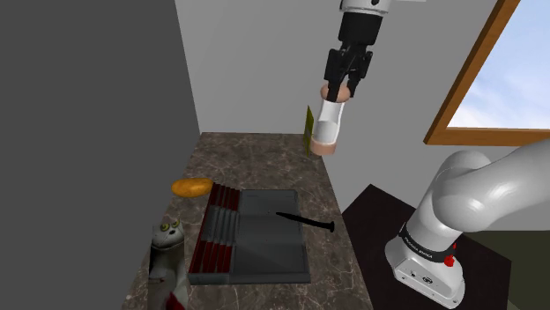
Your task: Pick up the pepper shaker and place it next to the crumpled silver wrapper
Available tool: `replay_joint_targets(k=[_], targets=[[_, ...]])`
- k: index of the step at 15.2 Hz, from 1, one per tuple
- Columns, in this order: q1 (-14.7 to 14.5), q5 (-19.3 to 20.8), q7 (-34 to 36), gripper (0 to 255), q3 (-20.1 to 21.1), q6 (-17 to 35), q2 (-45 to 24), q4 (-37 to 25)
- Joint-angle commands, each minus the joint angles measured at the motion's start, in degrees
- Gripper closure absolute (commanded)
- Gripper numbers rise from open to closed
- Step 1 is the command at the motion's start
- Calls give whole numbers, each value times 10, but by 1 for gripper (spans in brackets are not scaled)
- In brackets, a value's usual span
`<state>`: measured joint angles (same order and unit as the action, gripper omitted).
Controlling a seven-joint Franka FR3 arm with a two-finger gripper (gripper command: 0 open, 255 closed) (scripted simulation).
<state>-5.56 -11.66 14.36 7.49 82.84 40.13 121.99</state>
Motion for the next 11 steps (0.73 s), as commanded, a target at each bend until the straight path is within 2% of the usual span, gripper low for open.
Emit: replay_joint_targets(k=[1,11], targets=[[-6,-14,26,255,22,3,2,0],[-33,-82,166,255,149,25,-26,-41]])
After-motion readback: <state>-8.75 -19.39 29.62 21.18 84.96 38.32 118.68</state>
